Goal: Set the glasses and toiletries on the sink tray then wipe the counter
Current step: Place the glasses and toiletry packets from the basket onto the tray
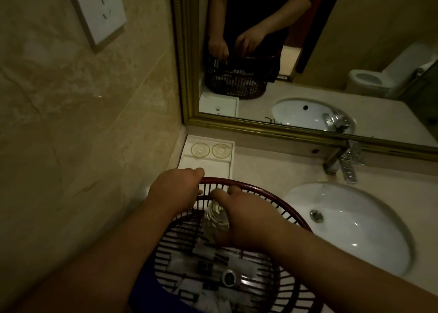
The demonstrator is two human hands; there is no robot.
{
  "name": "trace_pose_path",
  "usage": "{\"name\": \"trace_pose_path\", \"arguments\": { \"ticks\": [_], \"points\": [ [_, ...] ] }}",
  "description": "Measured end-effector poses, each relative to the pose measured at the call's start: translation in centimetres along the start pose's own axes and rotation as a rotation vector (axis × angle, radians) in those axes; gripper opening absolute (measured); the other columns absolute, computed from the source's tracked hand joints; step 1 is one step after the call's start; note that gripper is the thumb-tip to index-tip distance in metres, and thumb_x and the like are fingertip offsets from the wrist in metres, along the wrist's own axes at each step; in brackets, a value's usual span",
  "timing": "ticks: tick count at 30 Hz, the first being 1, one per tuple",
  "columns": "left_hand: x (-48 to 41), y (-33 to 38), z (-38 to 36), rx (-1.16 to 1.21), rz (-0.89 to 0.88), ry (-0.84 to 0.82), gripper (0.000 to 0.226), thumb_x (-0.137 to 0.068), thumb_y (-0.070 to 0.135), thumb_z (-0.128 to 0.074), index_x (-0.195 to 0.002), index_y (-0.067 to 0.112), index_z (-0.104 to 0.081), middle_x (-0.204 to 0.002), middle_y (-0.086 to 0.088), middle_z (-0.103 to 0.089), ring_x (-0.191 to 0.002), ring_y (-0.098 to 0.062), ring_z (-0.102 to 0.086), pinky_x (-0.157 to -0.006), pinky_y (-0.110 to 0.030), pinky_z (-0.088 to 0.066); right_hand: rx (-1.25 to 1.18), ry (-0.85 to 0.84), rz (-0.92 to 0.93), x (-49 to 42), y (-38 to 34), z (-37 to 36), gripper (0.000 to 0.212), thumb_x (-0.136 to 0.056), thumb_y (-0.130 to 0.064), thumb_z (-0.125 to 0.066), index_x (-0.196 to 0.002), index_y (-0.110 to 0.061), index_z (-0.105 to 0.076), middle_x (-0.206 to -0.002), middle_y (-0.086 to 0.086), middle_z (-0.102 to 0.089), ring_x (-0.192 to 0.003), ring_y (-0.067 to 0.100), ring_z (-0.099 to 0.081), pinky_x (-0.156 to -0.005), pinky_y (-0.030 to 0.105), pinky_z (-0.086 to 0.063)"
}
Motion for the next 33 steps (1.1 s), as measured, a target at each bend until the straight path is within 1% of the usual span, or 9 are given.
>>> {"name": "trace_pose_path", "arguments": {
  "ticks": [3,6,9,11,13,18,21,28,33],
  "points": [
    [0.0,-0.1,0.1,0.000,-0.007,-0.014,0.027,-0.085,0.041,-0.069,-0.097,0.029,-0.049,-0.083,0.003,-0.065,-0.070,-0.023,-0.064,-0.051,-0.032,-0.034,-0.016,0.061,-0.031,0.1,-0.2,3.6,0.087,-0.067,-0.060,-0.080,-0.135,-0.042,-0.028,-0.122,0.002,-0.055,-0.101,0.026,-0.064,-0.076,0.043,-0.059],
    [0.0,0.0,0.3,0.036,-0.007,-0.033,0.021,-0.086,0.039,-0.065,-0.096,0.029,-0.049,-0.085,0.002,-0.066,-0.070,-0.023,-0.063,-0.053,-0.032,-0.039,-0.034,0.171,-0.039,-0.7,0.0,6.8,0.086,-0.063,-0.061,-0.081,-0.129,-0.040,-0.031,-0.118,0.000,-0.060,-0.095,0.024,-0.065,-0.074,0.044,-0.060],
    [0.1,0.0,0.5,0.054,0.018,-0.056,0.022,-0.088,0.041,-0.066,-0.104,0.031,-0.056,-0.088,0.002,-0.068,-0.074,-0.023,-0.065,-0.058,-0.033,-0.049,-0.030,0.250,-0.048,-2.7,0.9,9.1,0.087,-0.063,-0.063,-0.082,-0.130,-0.038,-0.033,-0.116,-0.002,-0.062,-0.090,0.020,-0.061,-0.068,0.036,-0.054],
    [0.1,-0.1,0.5,0.047,0.022,-0.071,0.024,-0.088,0.042,-0.066,-0.105,0.029,-0.056,-0.089,0.002,-0.068,-0.076,-0.024,-0.066,-0.058,-0.032,-0.047,-0.028,0.269,-0.054,-4.7,1.8,9.8,0.087,-0.062,-0.060,-0.084,-0.130,-0.036,-0.036,-0.112,-0.003,-0.062,-0.087,0.016,-0.055,-0.066,0.031,-0.048],
    [0.1,0.0,0.4,0.040,0.013,-0.076,0.024,-0.088,0.042,-0.067,-0.098,0.025,-0.052,-0.087,0.000,-0.066,-0.073,-0.024,-0.065,-0.055,-0.032,-0.042,-0.044,0.276,-0.071,-7.2,2.7,9.8,0.087,-0.063,-0.054,-0.086,-0.132,-0.034,-0.036,-0.114,-0.001,-0.063,-0.089,0.017,-0.056,-0.067,0.032,-0.050],
    [-0.2,0.0,0.1,0.035,0.026,-0.077,0.028,-0.087,0.041,-0.069,-0.095,0.027,-0.047,-0.083,0.002,-0.064,-0.071,-0.024,-0.064,-0.054,-0.032,-0.042,-0.041,0.243,-0.123,-14.2,4.9,7.5,0.086,-0.065,-0.048,-0.088,-0.133,-0.026,-0.040,-0.111,0.003,-0.064,-0.086,0.020,-0.059,-0.067,0.036,-0.054],
    [-0.1,0.0,0.1,0.049,0.029,-0.058,0.028,-0.085,0.041,-0.071,-0.094,0.028,-0.049,-0.082,0.003,-0.064,-0.068,-0.022,-0.064,-0.052,-0.031,-0.044,-0.070,0.193,-0.122,-18.7,5.9,5.0,0.086,-0.068,-0.041,-0.088,-0.137,-0.020,-0.042,-0.115,0.007,-0.065,-0.093,0.026,-0.064,-0.072,0.040,-0.058],
    [0.3,0.2,0.5,0.036,-0.007,-0.040,0.025,-0.084,0.036,-0.073,-0.095,0.026,-0.053,-0.077,0.004,-0.062,-0.062,-0.018,-0.062,-0.049,-0.028,-0.033,-0.078,0.098,-0.111,-28.6,8.4,-0.7,0.083,-0.071,-0.038,-0.088,-0.137,-0.014,-0.043,-0.119,0.014,-0.065,-0.099,0.031,-0.063,-0.070,0.032,-0.043],
    [0.3,0.4,0.8,0.043,-0.025,-0.069,0.033,-0.073,0.025,-0.082,-0.096,0.022,-0.058,-0.073,0.002,-0.062,-0.056,-0.020,-0.062,-0.046,-0.026,-0.026,-0.101,0.054,-0.163,-33.6,10.2,-2.9,0.088,-0.074,-0.035,-0.087,-0.142,-0.009,-0.039,-0.123,0.019,-0.064,-0.105,0.036,-0.065,-0.082,0.041,-0.055]
  ]
}}
Point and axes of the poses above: each hand's wrist, its own x-axis away from the middle knuckle, its own z-axis out of the back of the hand, y = z × x, the point moved 4 cm from there along -x, towards the middle knuckle
